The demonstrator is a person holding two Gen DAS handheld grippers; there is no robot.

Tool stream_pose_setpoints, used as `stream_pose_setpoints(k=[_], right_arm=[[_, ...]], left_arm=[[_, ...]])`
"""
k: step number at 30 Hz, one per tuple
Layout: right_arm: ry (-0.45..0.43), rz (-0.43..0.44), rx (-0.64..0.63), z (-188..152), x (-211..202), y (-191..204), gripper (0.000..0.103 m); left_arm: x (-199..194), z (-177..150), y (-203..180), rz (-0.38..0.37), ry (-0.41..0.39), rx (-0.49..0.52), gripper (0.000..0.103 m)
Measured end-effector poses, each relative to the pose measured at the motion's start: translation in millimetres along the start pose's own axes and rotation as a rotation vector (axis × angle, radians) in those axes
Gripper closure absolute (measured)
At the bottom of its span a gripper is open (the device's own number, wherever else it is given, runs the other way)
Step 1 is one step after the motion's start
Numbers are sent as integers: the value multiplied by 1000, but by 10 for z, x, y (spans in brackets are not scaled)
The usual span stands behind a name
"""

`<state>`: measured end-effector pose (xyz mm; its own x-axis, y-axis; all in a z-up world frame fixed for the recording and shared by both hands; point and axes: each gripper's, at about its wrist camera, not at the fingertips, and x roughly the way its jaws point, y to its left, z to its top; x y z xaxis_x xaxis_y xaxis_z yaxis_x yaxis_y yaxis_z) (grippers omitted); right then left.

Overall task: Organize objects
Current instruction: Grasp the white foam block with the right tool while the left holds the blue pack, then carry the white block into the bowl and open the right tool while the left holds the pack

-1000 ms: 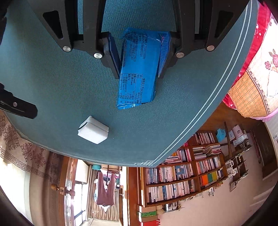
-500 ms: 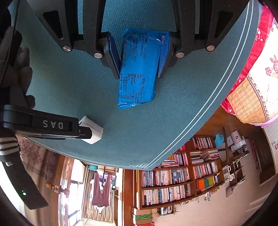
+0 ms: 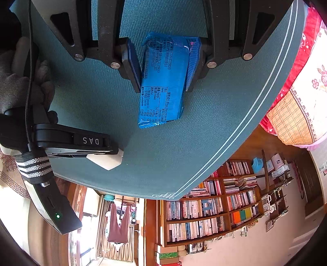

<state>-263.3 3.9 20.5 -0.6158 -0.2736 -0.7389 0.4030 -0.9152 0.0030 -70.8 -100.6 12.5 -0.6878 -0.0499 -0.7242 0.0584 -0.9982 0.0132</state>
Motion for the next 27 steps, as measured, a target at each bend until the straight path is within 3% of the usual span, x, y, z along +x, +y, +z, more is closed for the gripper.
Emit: stream_pose_setpoints(k=[10, 23, 27], right_arm=[[-30, 15, 106, -332, -396, -82, 53], [-69, -3, 251, -1056, -1118, -179, 53], [-79, -10, 281, -1305, -1325, -194, 53]], left_arm=[[-31, 4, 46, -46, -6, -9, 59], [-225, 66, 72, -300, -46, -32, 59], [-276, 61, 32, -327, -63, -17, 59]])
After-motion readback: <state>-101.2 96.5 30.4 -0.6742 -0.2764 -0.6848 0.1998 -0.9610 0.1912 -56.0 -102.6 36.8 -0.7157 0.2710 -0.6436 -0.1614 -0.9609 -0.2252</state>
